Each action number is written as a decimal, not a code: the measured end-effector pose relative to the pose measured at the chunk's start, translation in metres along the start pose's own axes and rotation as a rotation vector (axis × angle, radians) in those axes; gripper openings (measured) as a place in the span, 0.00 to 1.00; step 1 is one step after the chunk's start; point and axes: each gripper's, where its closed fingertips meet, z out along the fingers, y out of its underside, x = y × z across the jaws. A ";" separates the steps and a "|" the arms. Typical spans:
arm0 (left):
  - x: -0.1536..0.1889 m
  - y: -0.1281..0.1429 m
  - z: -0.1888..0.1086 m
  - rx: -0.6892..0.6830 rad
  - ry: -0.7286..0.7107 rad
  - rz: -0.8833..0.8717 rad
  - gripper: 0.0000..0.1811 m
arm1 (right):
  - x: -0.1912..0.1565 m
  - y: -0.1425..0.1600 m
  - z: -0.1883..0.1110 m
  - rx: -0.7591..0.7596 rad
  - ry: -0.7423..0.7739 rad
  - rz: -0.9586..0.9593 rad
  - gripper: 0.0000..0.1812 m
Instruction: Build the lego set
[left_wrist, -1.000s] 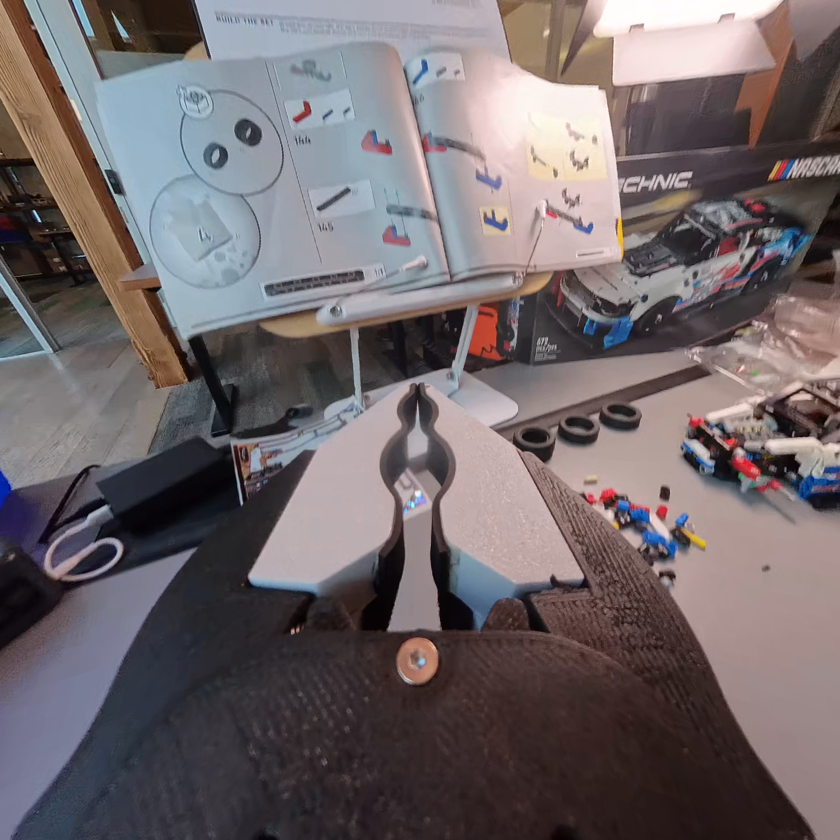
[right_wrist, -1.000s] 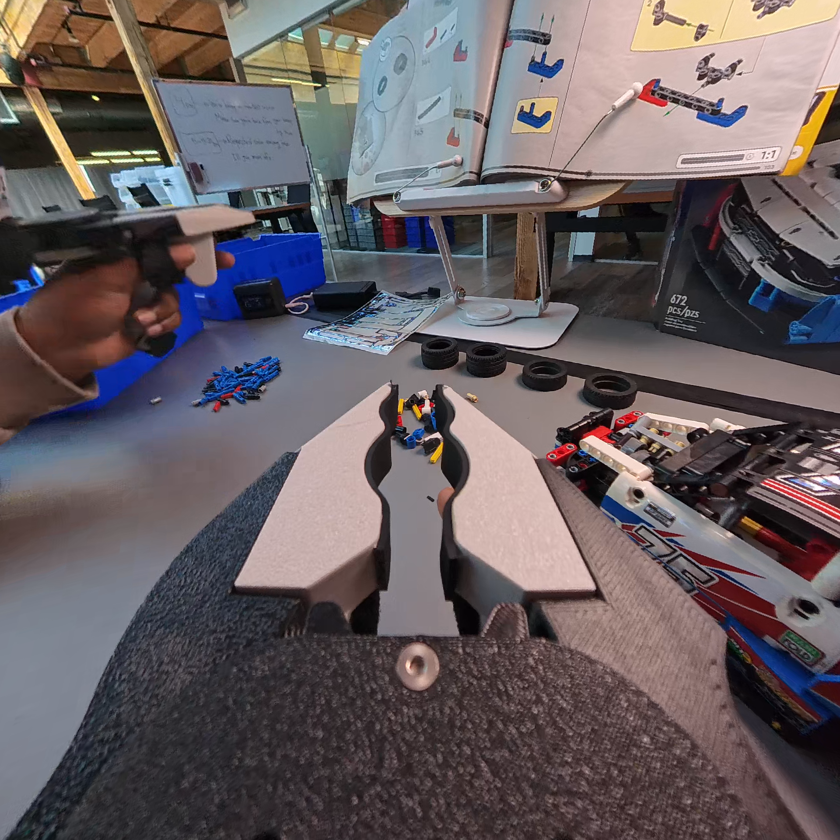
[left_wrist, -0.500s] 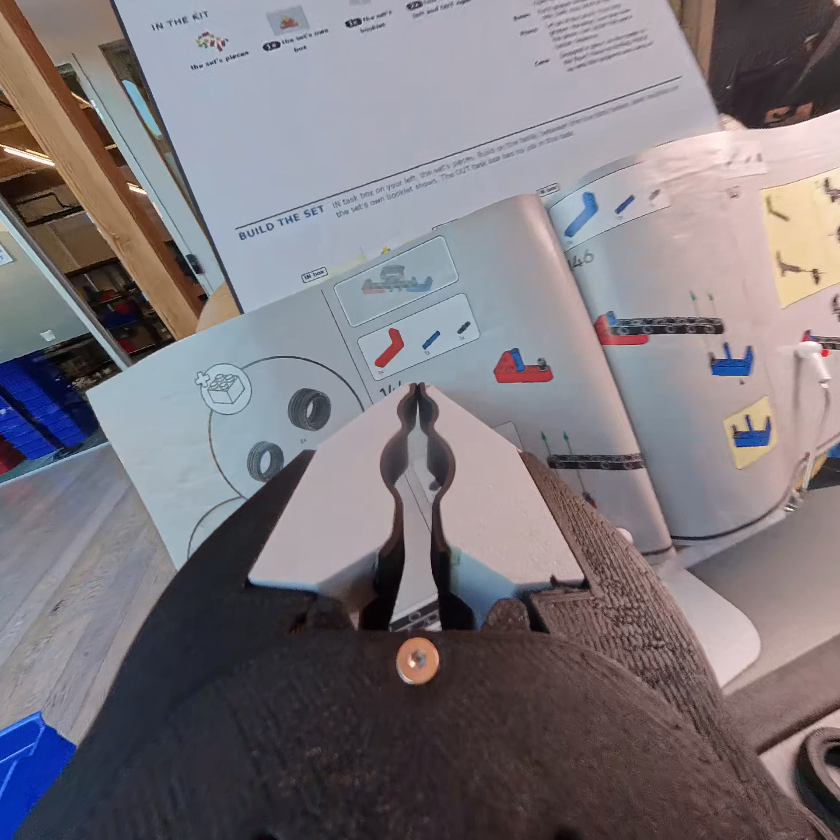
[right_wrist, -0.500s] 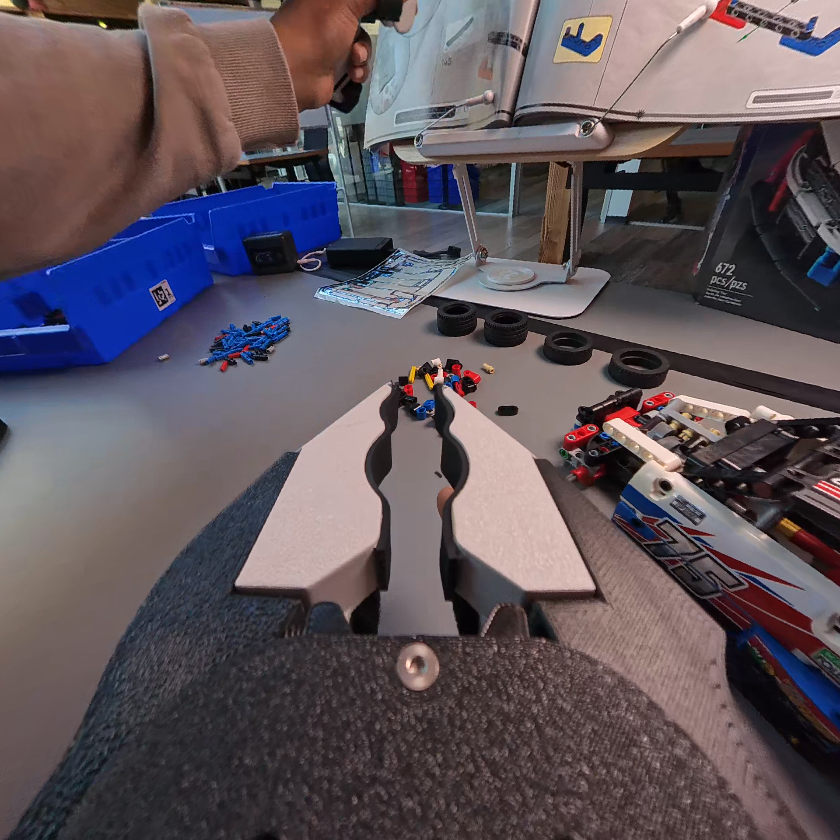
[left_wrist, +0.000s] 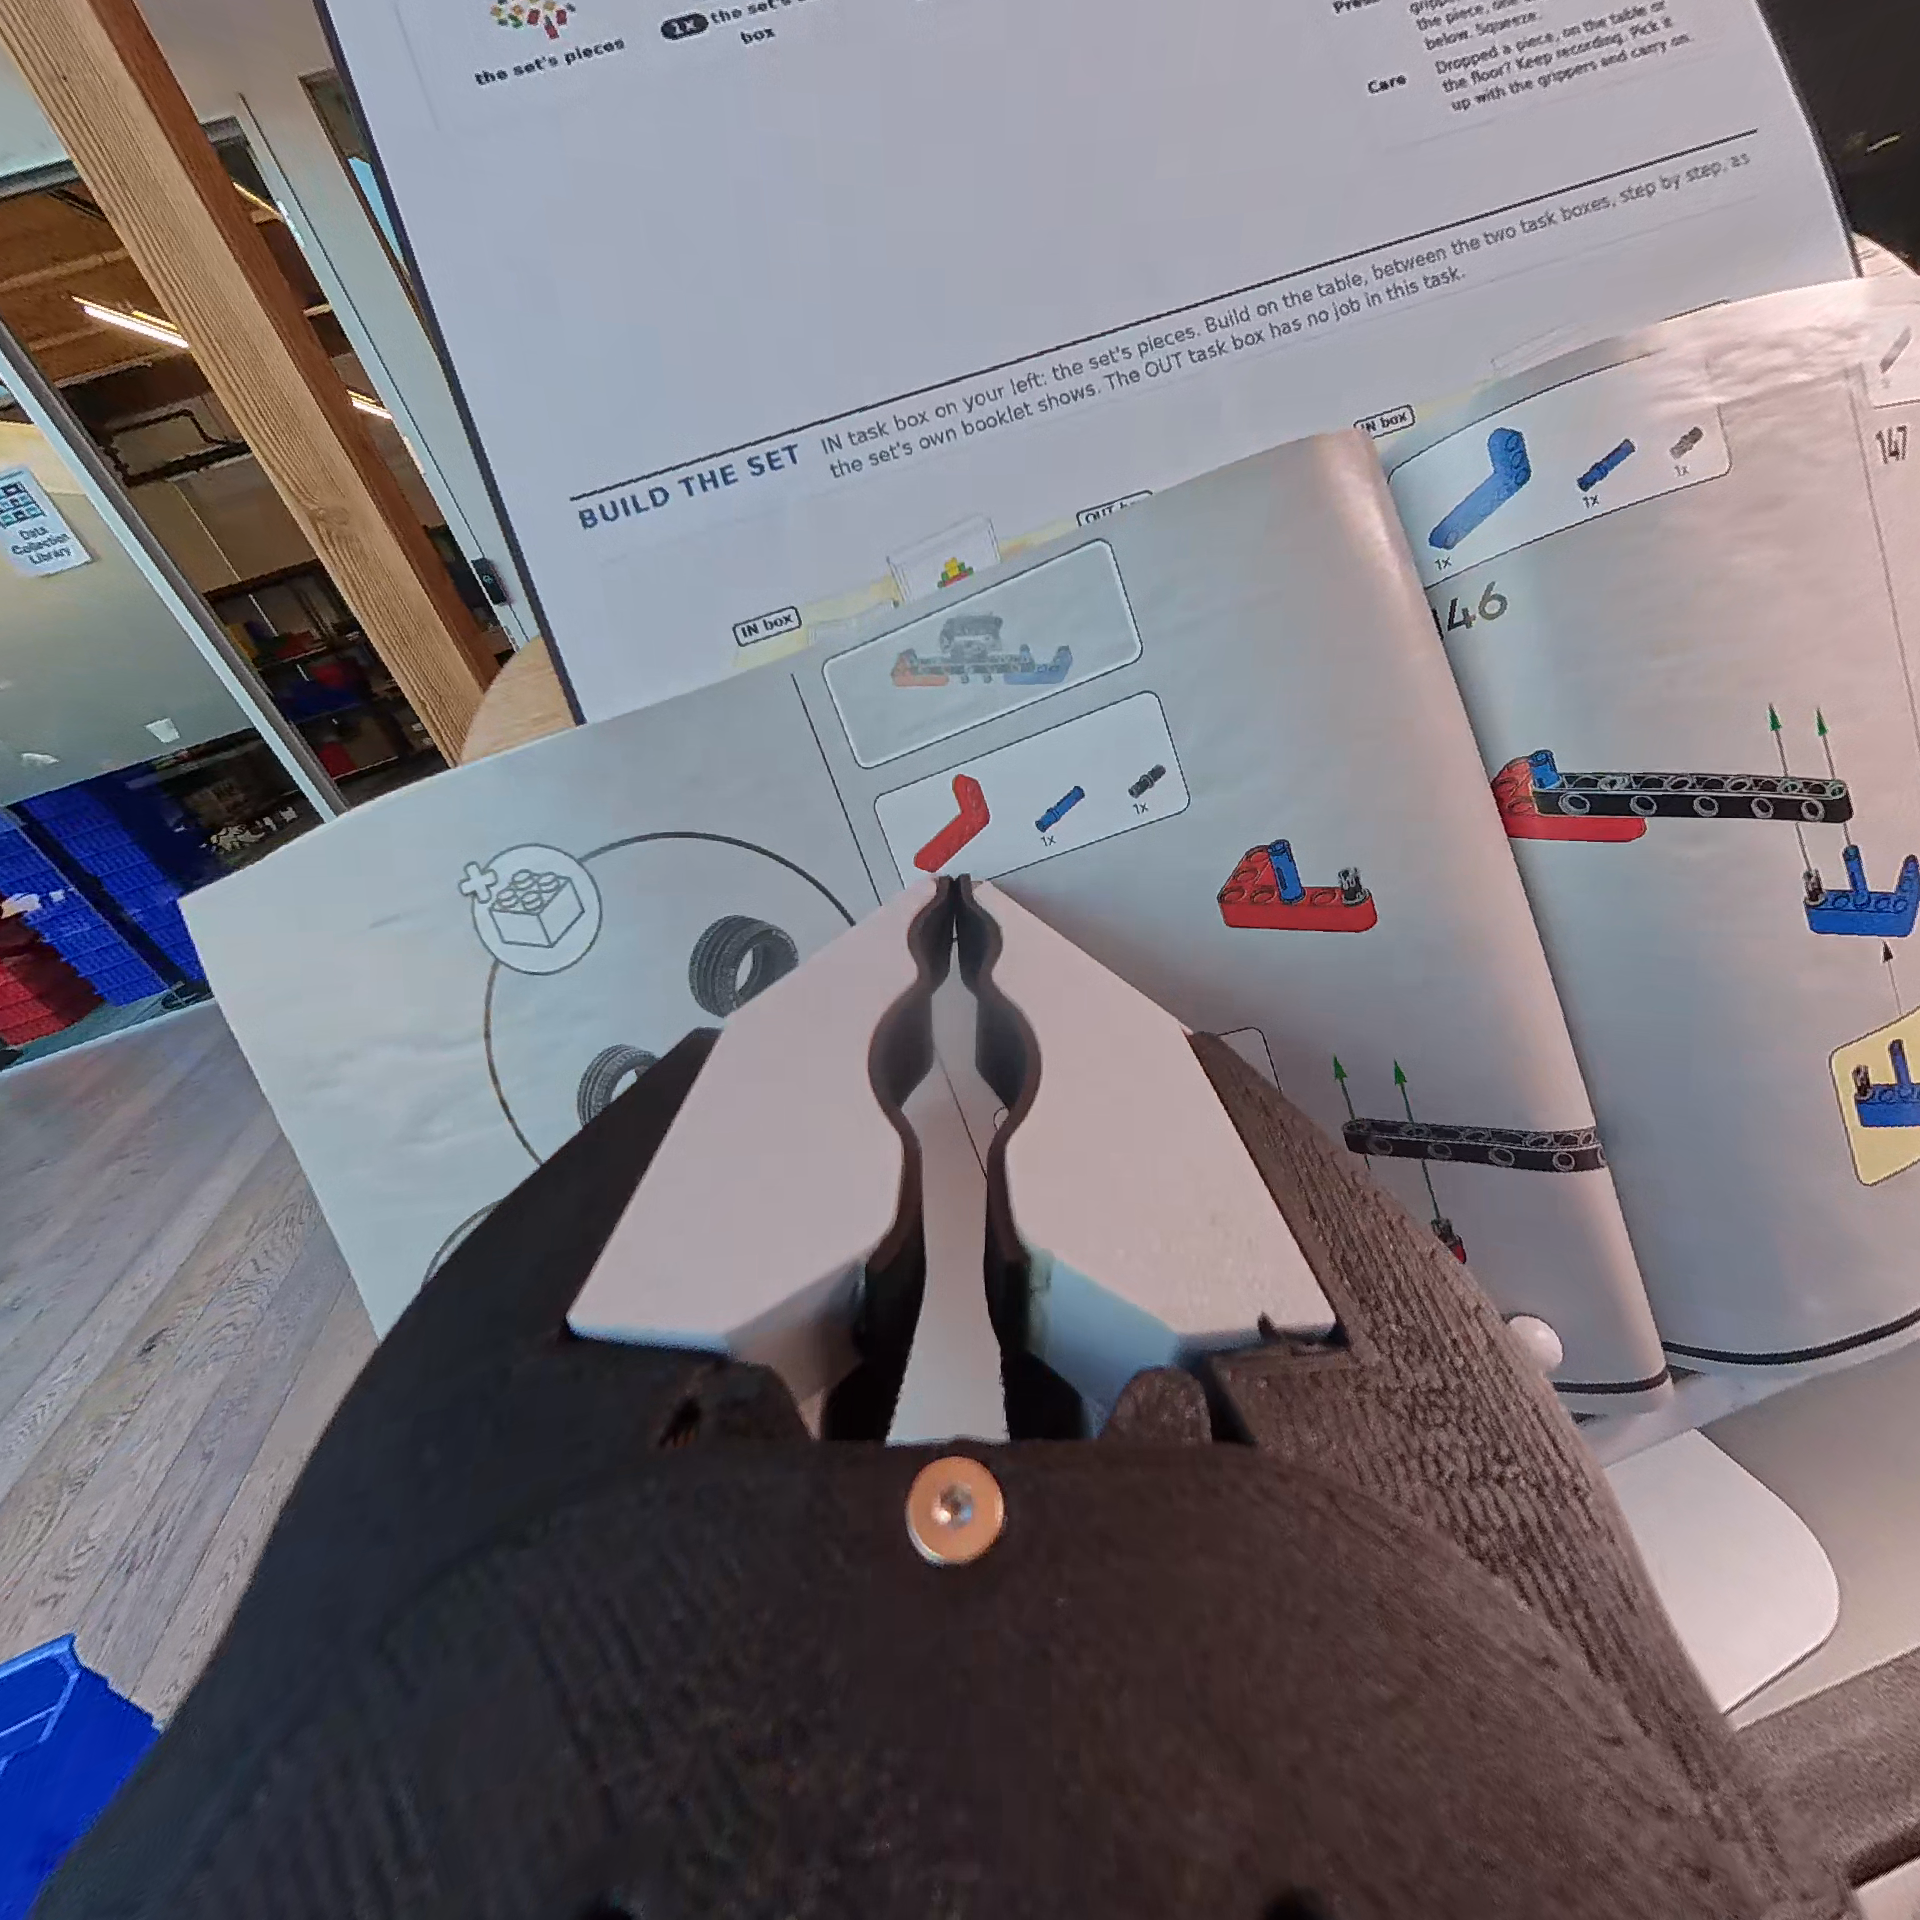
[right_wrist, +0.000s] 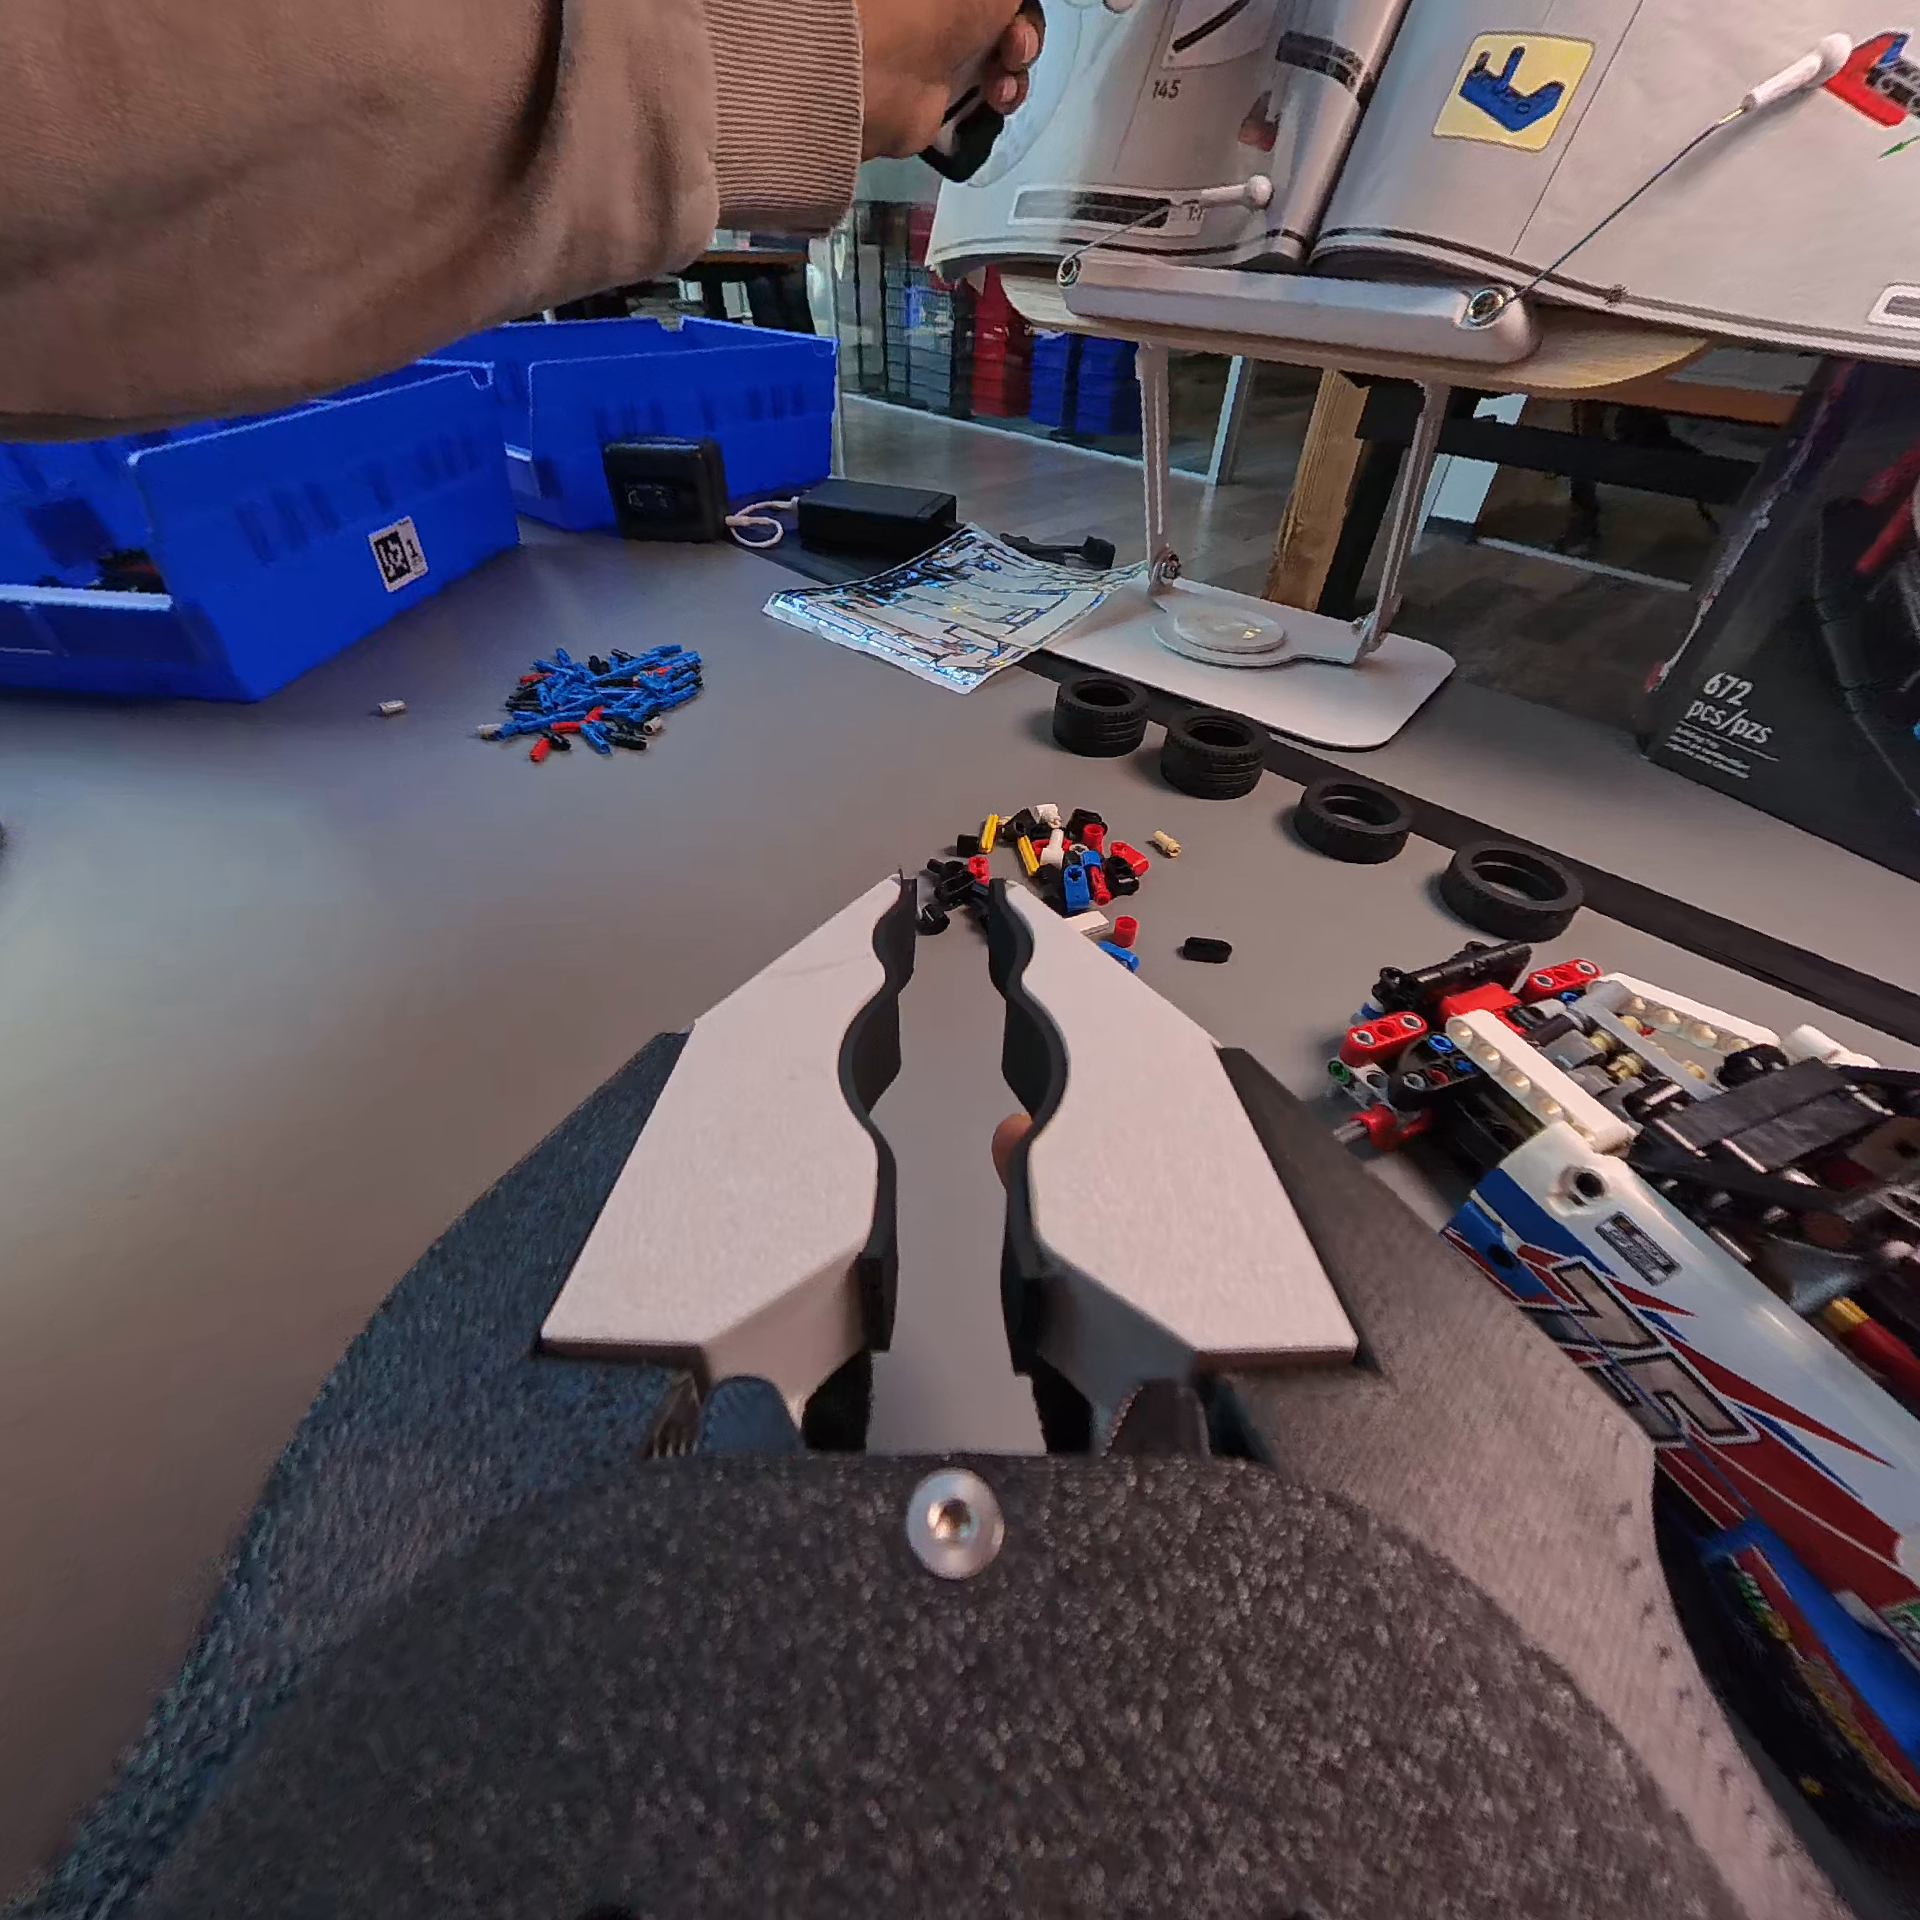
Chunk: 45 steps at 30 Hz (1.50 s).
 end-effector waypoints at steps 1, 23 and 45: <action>0.000 0.000 0.000 -0.001 -0.001 0.002 0.00 | -0.001 0.000 0.000 -0.002 0.001 -0.016 0.06; 0.020 -0.006 -0.002 0.001 0.033 0.020 0.00 | -0.009 -0.002 -0.001 -0.010 -0.007 -0.090 0.06; 0.027 -0.006 -0.001 0.009 0.042 0.016 0.00 | -0.012 0.001 0.000 -0.021 -0.011 -0.118 0.06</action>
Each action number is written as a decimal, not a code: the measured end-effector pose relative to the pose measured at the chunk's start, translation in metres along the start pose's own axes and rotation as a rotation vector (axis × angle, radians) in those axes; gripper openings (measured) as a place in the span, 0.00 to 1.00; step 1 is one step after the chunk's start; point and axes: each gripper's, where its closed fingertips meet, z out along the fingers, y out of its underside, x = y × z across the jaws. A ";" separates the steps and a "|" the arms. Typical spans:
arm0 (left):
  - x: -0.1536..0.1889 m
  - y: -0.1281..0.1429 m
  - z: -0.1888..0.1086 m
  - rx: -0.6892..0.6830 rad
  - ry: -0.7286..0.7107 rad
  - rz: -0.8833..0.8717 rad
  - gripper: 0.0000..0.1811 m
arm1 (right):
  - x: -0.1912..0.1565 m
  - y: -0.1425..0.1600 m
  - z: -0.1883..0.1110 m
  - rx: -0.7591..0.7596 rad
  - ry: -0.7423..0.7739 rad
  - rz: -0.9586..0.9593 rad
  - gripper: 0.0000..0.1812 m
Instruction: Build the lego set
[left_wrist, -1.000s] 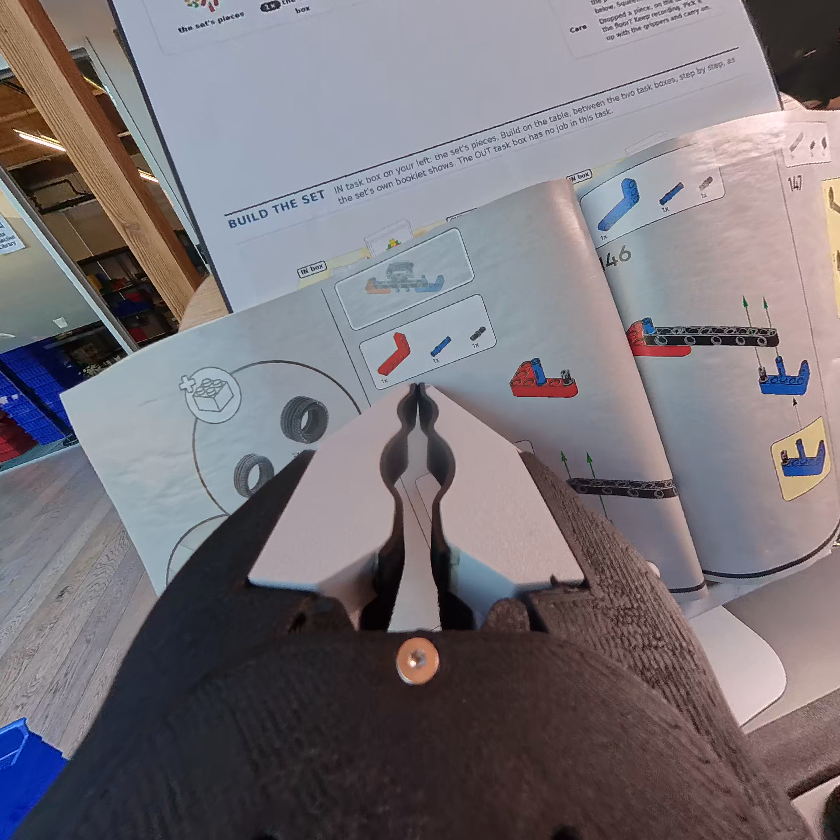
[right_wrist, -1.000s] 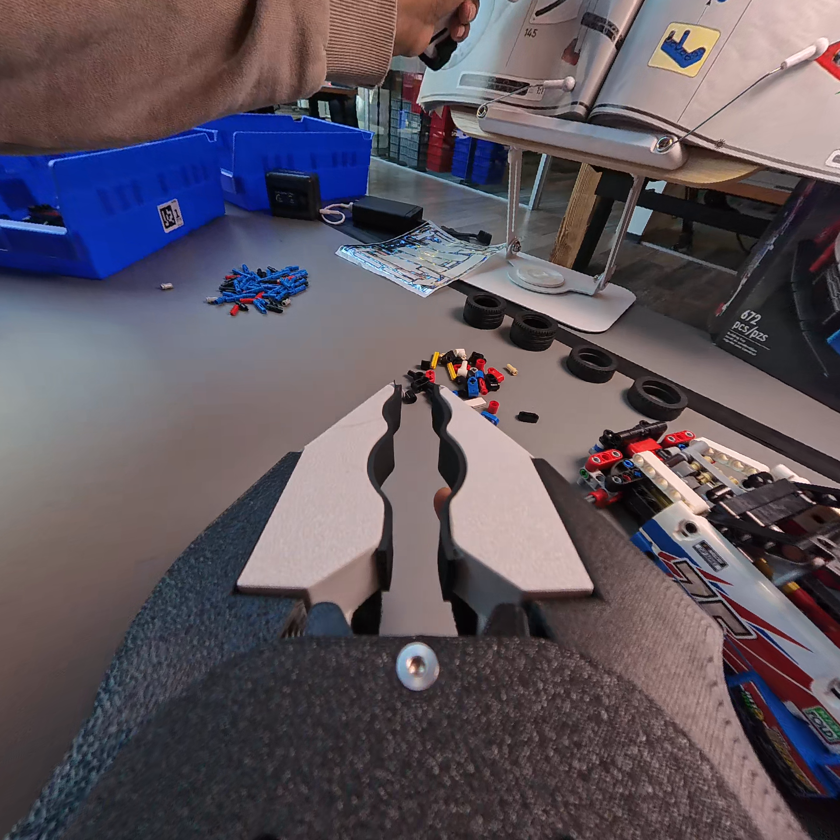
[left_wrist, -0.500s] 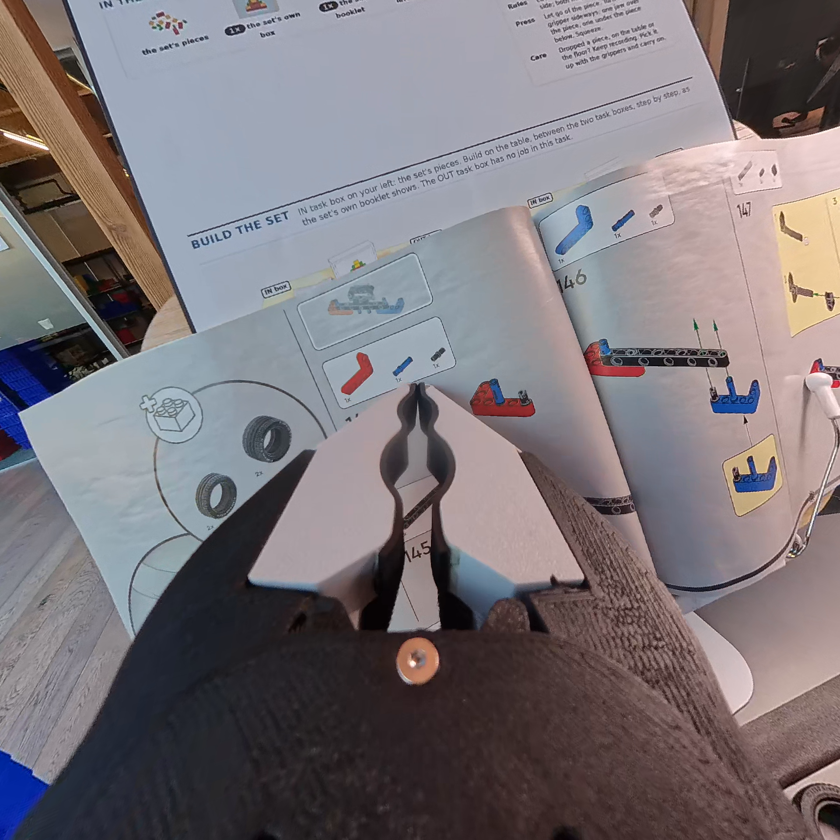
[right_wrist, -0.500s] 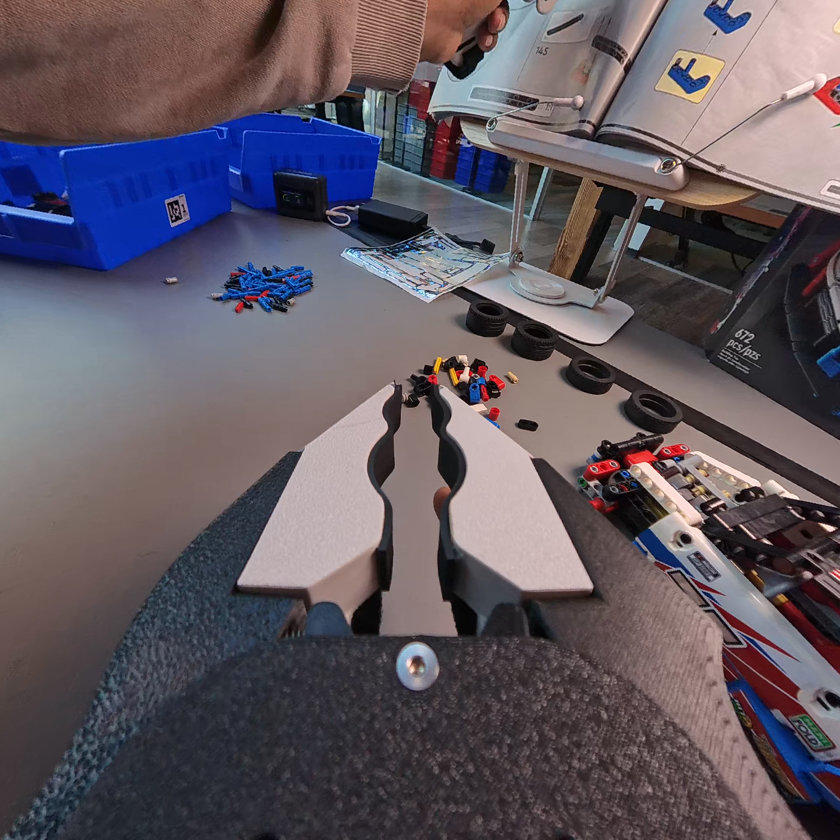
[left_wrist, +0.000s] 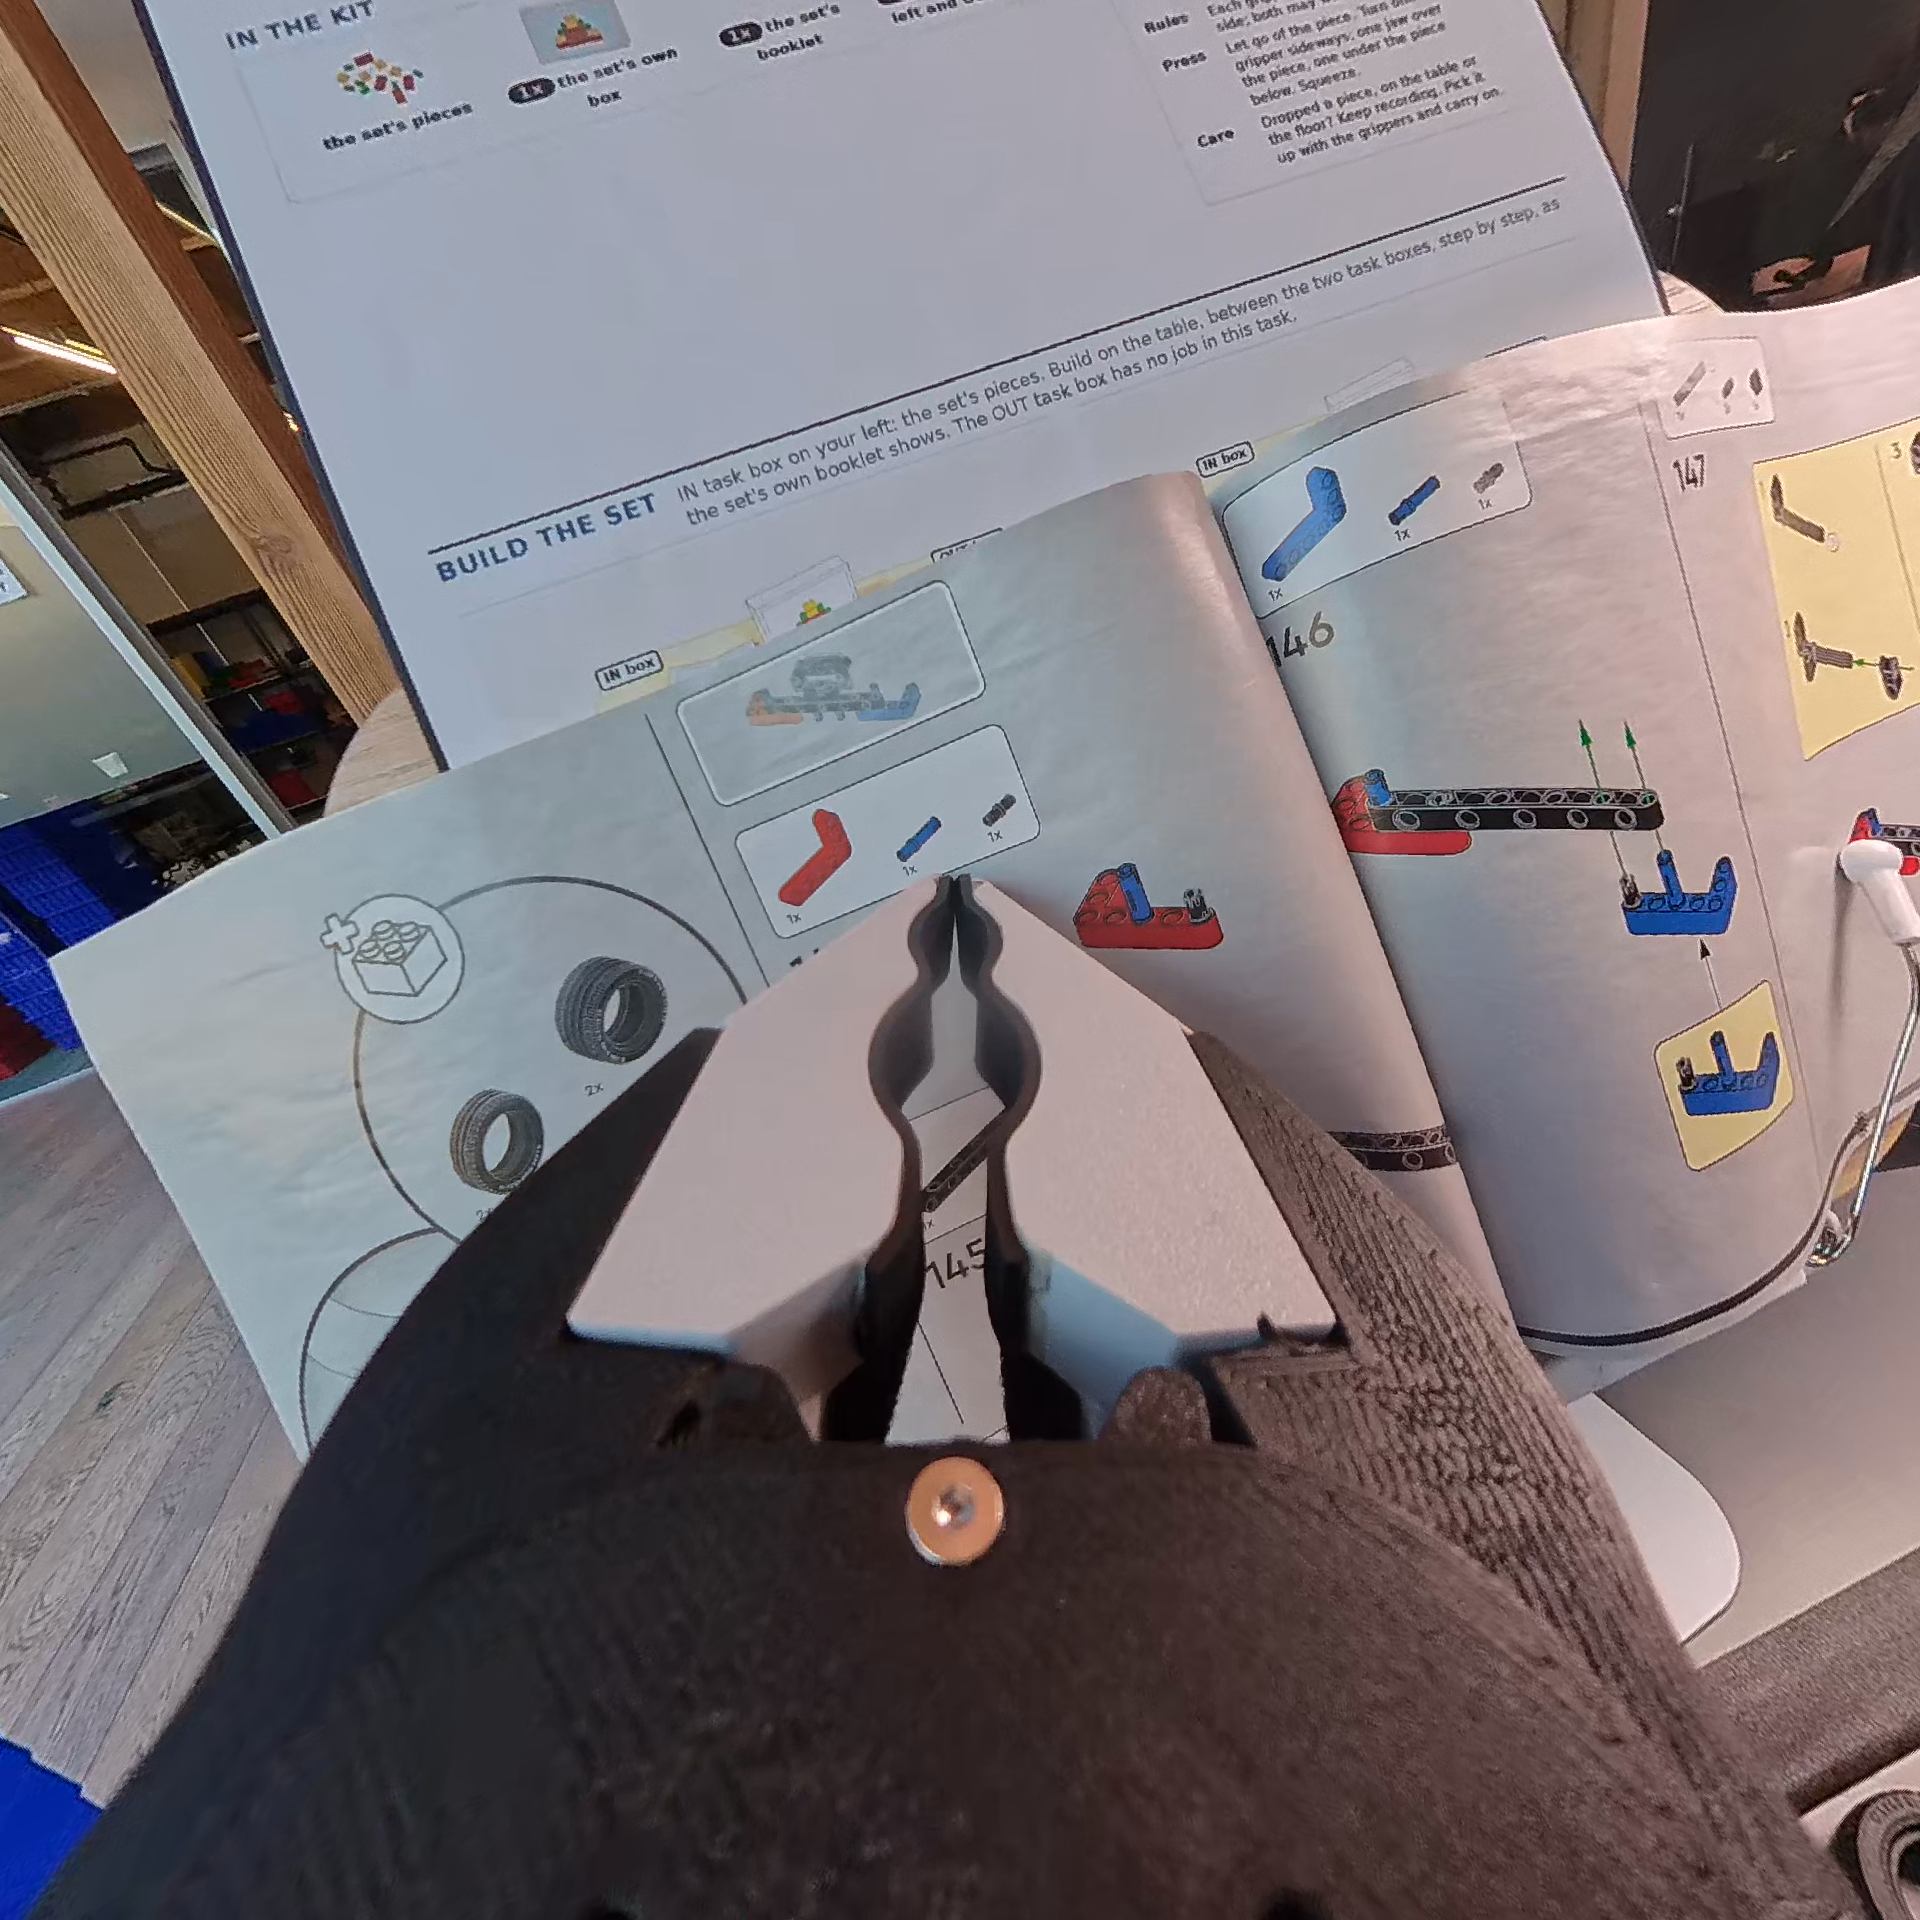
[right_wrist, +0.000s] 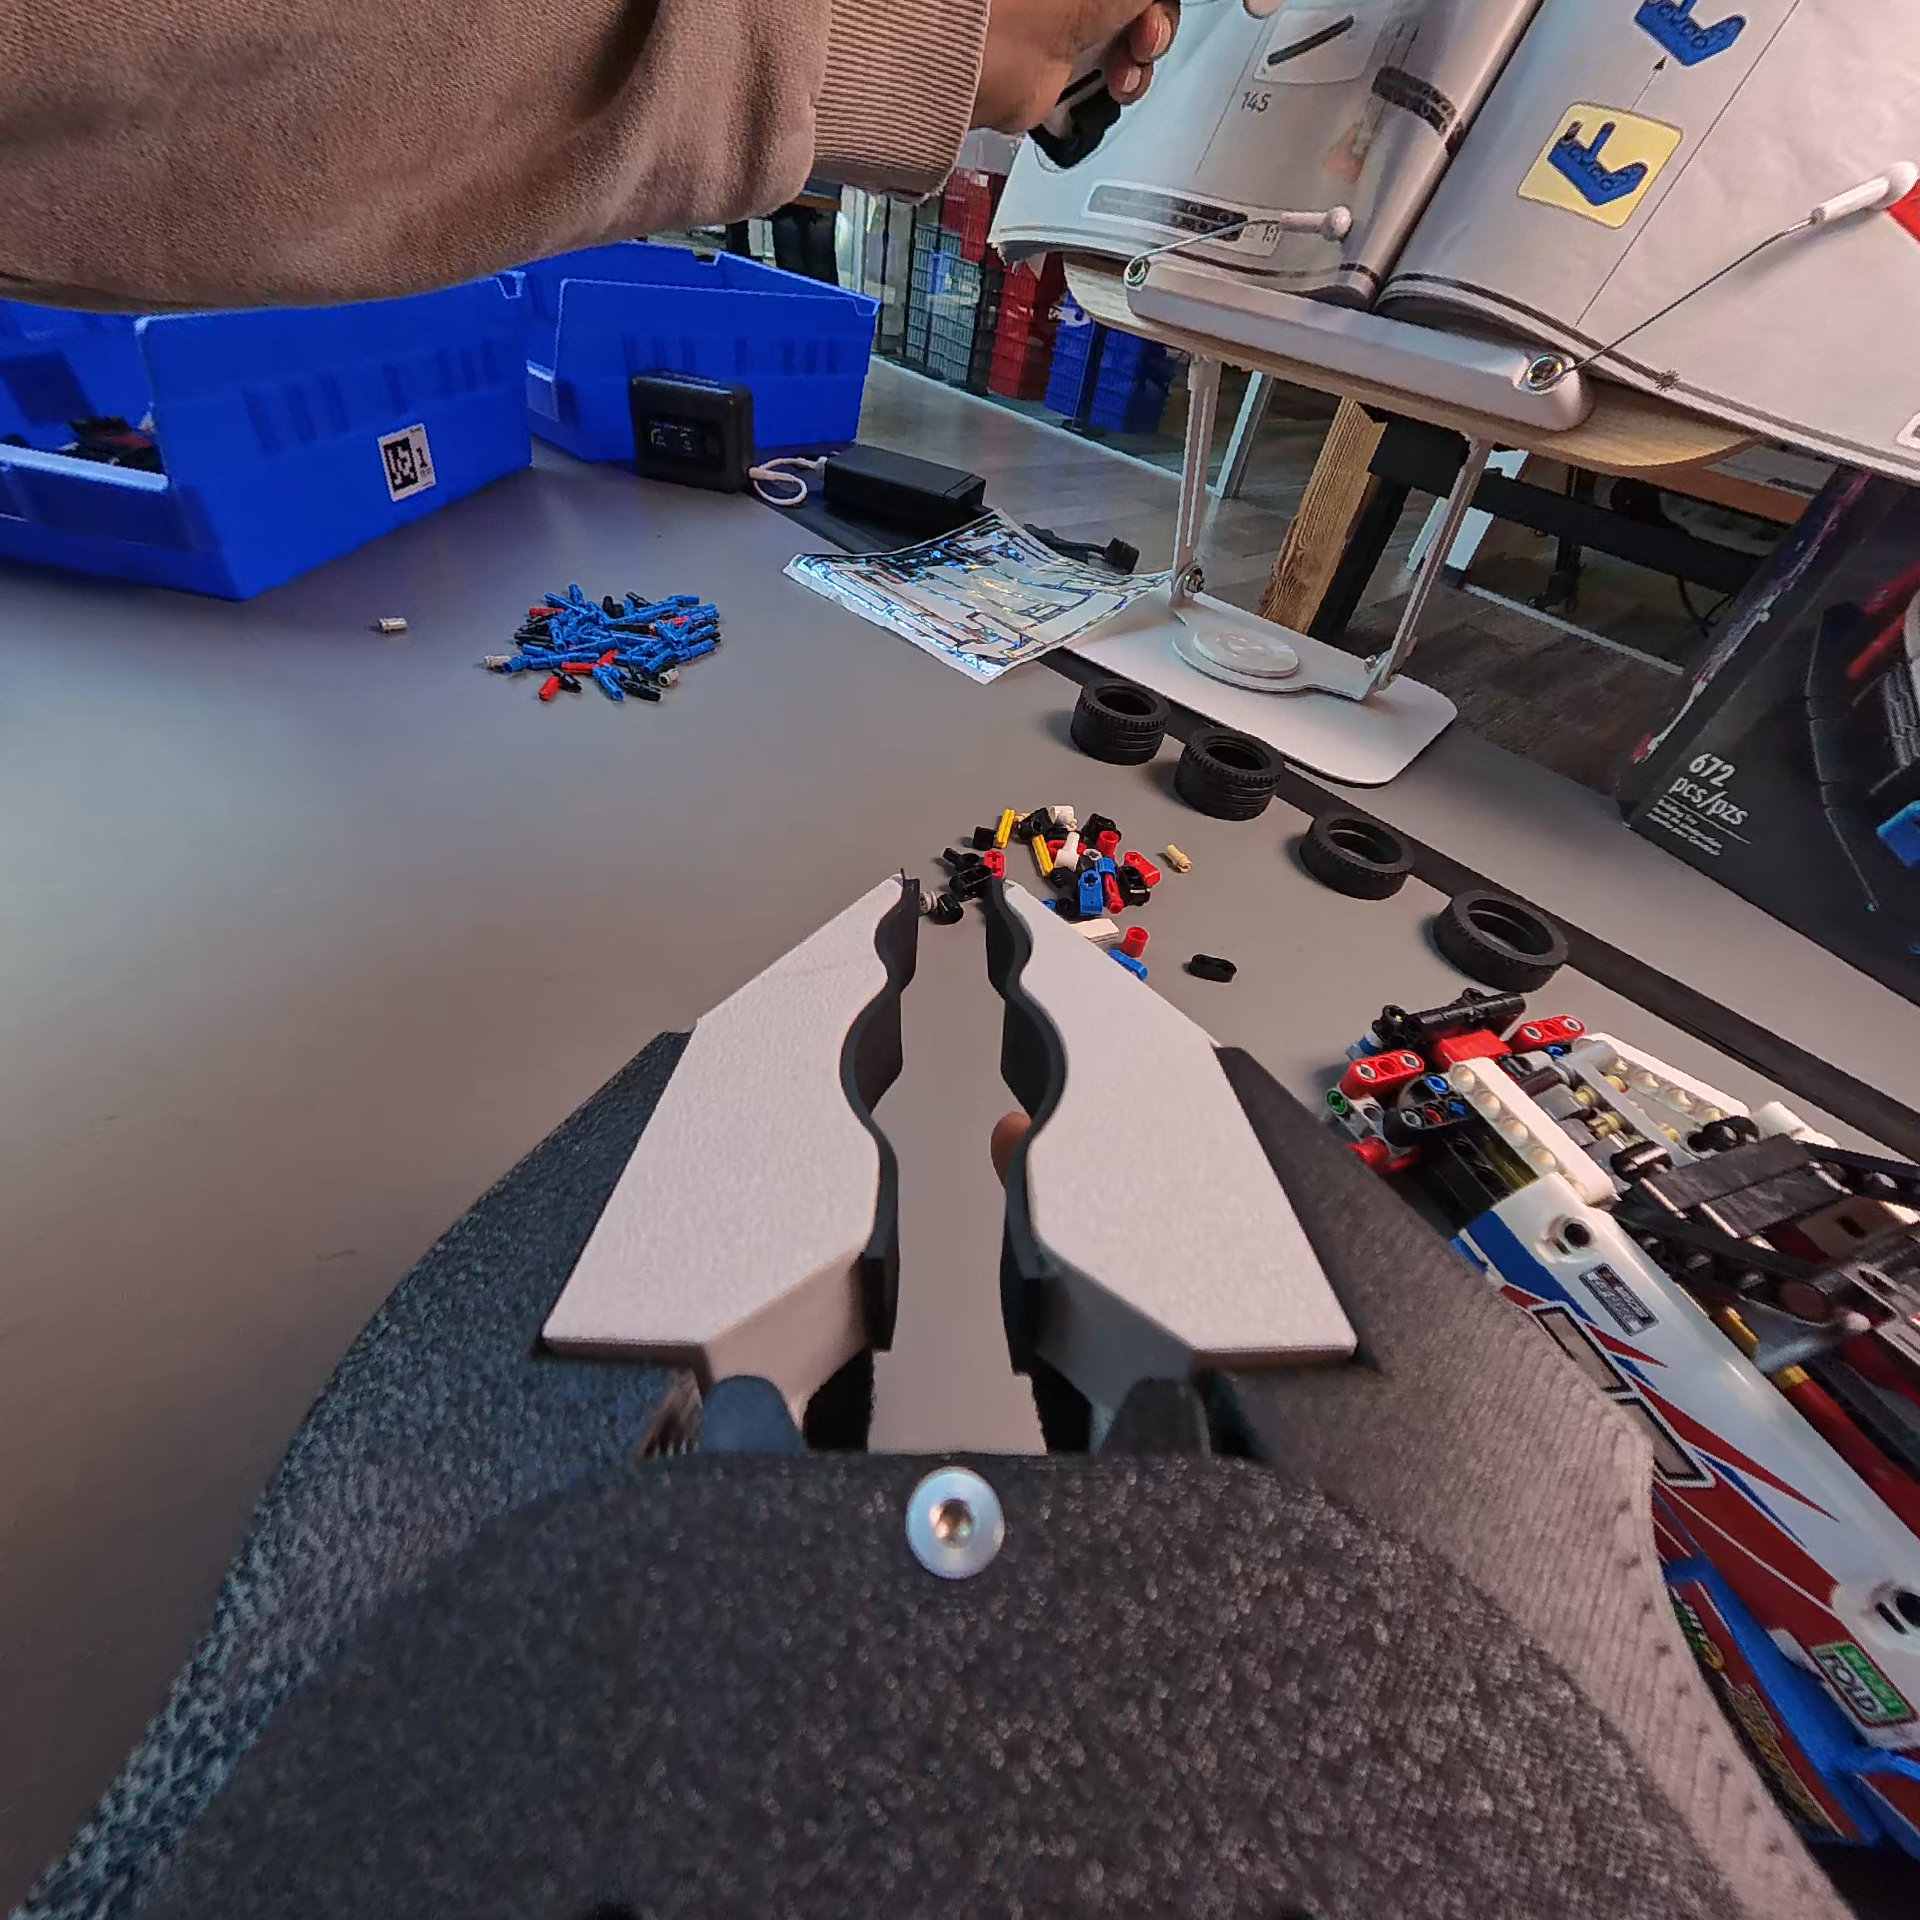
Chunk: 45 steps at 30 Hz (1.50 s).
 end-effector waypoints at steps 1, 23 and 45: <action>0.001 -0.001 0.000 0.005 0.004 0.002 0.00 | 0.000 0.000 0.000 0.000 -0.001 0.000 0.06; 0.045 0.101 -0.109 -0.436 0.584 0.214 0.00 | 0.000 -0.005 -0.004 0.013 0.005 -0.023 0.06; 0.023 0.288 -0.314 -1.147 0.948 0.478 0.05 | 0.008 0.014 0.003 -0.049 0.039 -0.019 0.06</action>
